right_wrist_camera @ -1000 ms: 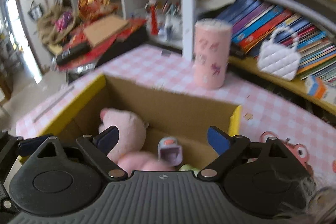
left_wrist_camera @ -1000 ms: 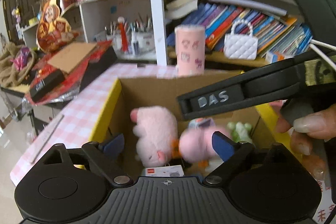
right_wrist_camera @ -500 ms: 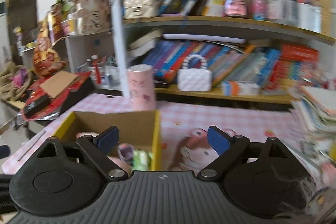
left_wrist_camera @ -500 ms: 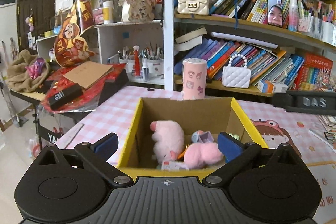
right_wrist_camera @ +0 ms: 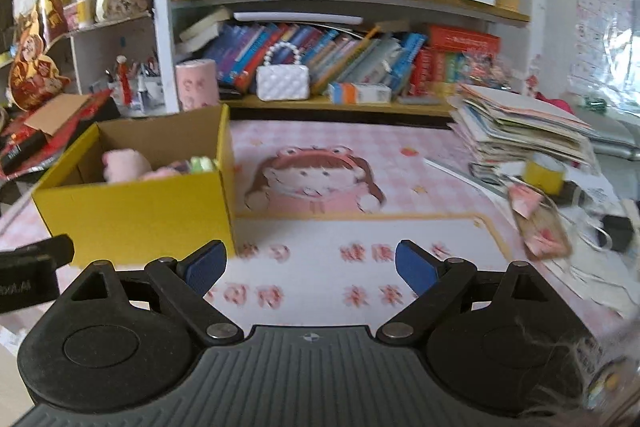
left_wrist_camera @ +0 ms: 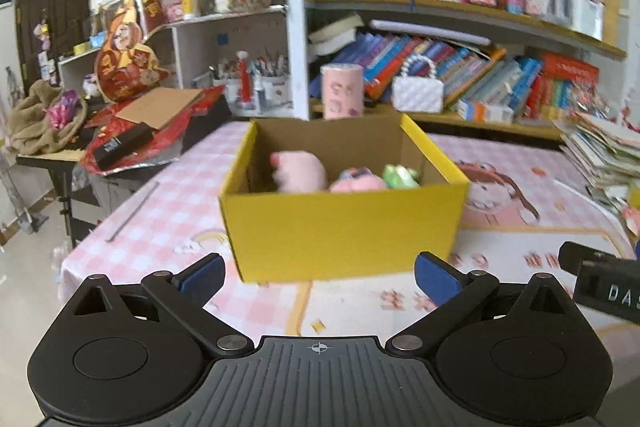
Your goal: Organize objects
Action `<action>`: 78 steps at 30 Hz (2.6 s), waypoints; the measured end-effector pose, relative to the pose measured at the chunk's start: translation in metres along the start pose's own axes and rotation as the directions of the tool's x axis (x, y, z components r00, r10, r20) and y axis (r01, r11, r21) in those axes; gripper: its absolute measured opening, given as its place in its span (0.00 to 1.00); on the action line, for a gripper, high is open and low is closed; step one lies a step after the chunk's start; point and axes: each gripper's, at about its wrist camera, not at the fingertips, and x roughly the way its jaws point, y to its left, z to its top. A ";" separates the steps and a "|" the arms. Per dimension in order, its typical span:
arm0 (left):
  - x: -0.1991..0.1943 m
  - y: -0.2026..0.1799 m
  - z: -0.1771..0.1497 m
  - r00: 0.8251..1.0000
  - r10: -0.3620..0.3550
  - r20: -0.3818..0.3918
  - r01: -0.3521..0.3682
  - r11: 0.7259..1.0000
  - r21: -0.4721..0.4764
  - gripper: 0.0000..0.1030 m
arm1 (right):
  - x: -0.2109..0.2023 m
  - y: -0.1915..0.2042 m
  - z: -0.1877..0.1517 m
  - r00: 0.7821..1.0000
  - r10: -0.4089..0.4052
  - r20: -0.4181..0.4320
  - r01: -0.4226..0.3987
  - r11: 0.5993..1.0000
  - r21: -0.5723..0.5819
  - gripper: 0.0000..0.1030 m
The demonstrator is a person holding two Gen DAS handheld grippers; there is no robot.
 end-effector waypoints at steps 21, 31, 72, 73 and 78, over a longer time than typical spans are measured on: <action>-0.035 -0.060 -0.030 0.998 -0.056 -0.018 0.057 0.994 0.089 0.99 | -0.040 -0.055 -0.045 0.990 -0.129 -0.055 0.133 0.988 0.077 1.00; -0.039 -0.067 -0.033 0.998 -0.044 -0.038 0.047 0.994 0.097 0.99 | -0.043 -0.059 -0.046 0.990 -0.117 -0.074 0.122 0.990 0.073 1.00; -0.032 -0.071 -0.040 0.996 -0.017 -0.093 0.029 0.990 0.137 1.00 | -0.036 -0.056 -0.049 0.987 -0.109 -0.115 0.117 0.991 0.066 1.00; -0.032 -0.070 -0.040 0.995 -0.017 -0.095 0.030 0.990 0.136 1.00 | -0.036 -0.055 -0.048 0.987 -0.109 -0.115 0.117 0.991 0.066 1.00; -0.032 -0.069 -0.041 0.995 -0.013 -0.097 0.026 0.991 0.134 1.00 | -0.036 -0.056 -0.049 0.988 -0.106 -0.116 0.114 0.991 0.066 1.00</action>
